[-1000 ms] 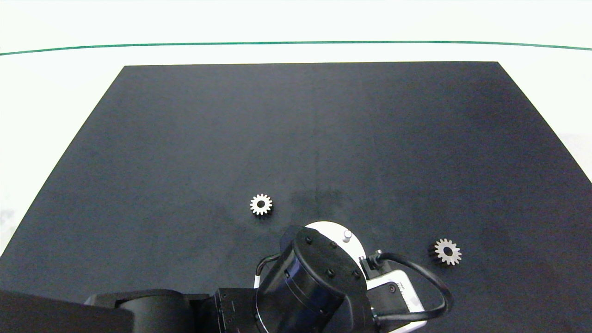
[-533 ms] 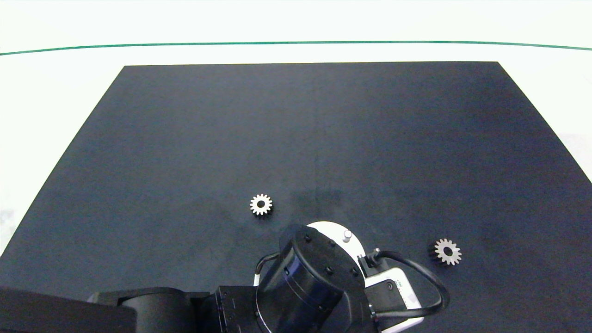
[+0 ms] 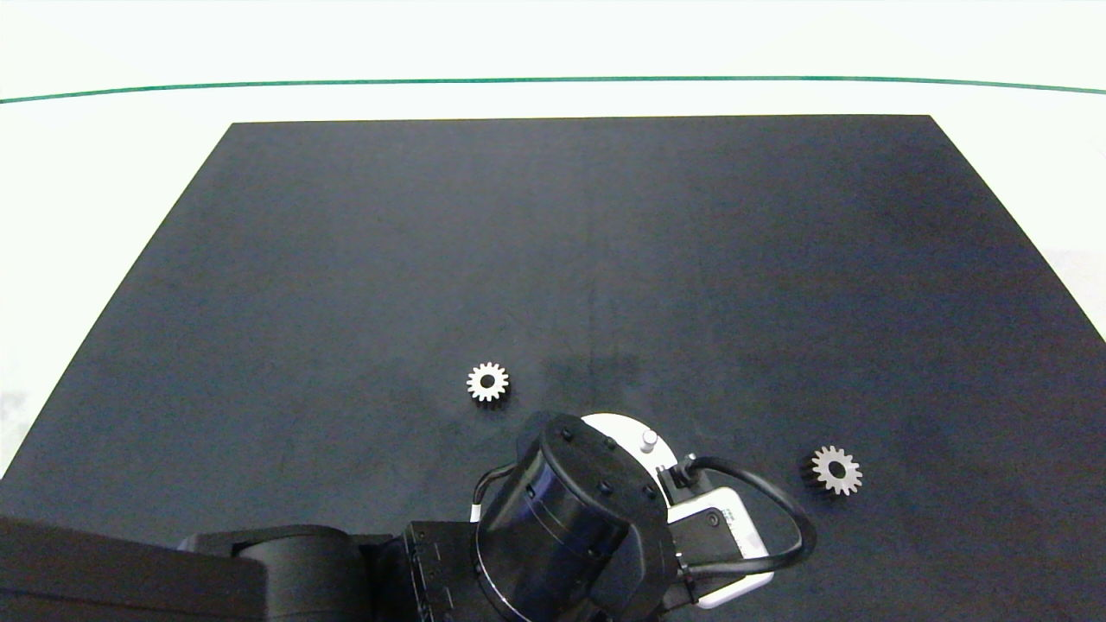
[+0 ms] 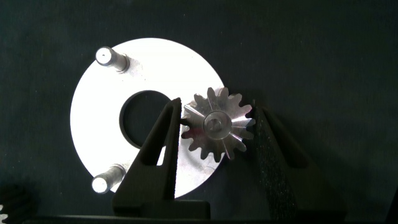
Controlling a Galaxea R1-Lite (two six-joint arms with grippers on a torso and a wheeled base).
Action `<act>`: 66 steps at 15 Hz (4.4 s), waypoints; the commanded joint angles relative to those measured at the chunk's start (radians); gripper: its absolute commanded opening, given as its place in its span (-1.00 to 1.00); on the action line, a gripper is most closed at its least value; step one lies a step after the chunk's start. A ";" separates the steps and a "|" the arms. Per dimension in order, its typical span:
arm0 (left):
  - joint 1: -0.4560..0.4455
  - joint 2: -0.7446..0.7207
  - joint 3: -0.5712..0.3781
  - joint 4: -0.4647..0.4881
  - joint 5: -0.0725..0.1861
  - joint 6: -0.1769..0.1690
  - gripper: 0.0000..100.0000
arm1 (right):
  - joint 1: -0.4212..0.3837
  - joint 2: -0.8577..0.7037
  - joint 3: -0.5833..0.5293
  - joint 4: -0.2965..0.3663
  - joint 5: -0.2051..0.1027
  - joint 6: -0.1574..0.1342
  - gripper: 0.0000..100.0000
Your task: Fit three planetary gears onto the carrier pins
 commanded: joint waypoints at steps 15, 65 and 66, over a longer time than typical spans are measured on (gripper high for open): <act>0.018 0.000 0.031 -0.017 0.002 0.010 -0.74 | 0.001 0.000 0.000 0.002 -0.001 -0.003 1.00; 0.545 -0.095 0.074 -0.184 -0.294 0.013 1.00 | -0.004 -0.006 0.000 0.004 -0.001 -0.003 1.00; 0.545 -0.091 0.077 -0.189 -0.294 0.013 1.00 | -0.004 -0.007 0.002 0.004 -0.001 -0.003 1.00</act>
